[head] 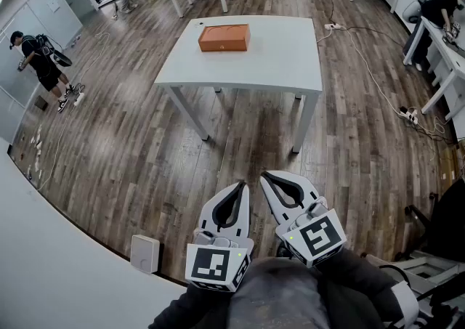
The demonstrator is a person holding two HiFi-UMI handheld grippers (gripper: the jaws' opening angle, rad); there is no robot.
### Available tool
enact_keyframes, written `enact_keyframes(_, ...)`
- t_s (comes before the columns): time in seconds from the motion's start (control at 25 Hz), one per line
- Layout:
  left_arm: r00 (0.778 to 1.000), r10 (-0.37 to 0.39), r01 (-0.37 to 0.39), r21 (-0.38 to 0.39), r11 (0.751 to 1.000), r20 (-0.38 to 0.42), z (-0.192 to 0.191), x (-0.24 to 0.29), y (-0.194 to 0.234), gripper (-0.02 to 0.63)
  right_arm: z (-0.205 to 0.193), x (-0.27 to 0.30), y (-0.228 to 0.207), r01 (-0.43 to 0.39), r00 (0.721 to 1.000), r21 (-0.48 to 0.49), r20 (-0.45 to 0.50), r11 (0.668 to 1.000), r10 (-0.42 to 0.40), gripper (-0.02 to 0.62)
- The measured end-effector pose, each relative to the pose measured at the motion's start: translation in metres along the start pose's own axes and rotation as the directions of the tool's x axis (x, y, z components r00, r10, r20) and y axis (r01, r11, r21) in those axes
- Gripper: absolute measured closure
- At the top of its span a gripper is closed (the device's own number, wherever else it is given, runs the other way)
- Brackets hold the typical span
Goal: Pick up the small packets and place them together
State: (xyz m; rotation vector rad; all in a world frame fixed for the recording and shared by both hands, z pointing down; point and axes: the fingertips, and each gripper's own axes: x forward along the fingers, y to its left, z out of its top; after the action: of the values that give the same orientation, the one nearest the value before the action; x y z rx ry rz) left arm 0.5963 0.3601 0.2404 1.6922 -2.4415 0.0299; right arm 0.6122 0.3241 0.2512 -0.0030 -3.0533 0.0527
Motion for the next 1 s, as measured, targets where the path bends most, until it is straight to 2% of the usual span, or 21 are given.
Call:
enact_keyframes(0.24,1.000,0.028,-0.028,-0.011,1.000,0.000,-0.002,0.011,-0.007,0.606,-0.004,-0.002,-0.014,-0.023,1.000,-0.005,-0.009,1.000,0.023,0.591)
enact_keyframes(0.68,0.996,0.081,-0.084,-0.053,0.995,-0.044,-0.027,0.017,-0.014,0.606,-0.024,-0.003,-0.017,-0.101,0.994,0.041,-0.041,0.994,0.103,0.591)
enact_keyframes(0.84,0.995,0.076,-0.079,-0.066,0.995,-0.059,-0.034,0.024,0.004,0.606,-0.028,0.017,-0.019,-0.078,0.995,0.051,-0.057,0.996,0.080,0.591)
enact_keyframes(1.0,0.996,0.061,-0.067,-0.080,0.995,-0.068,-0.035,0.038,0.047,0.606,-0.030,0.059,-0.019,-0.056,0.997,0.054,-0.055,0.997,0.059,0.591)
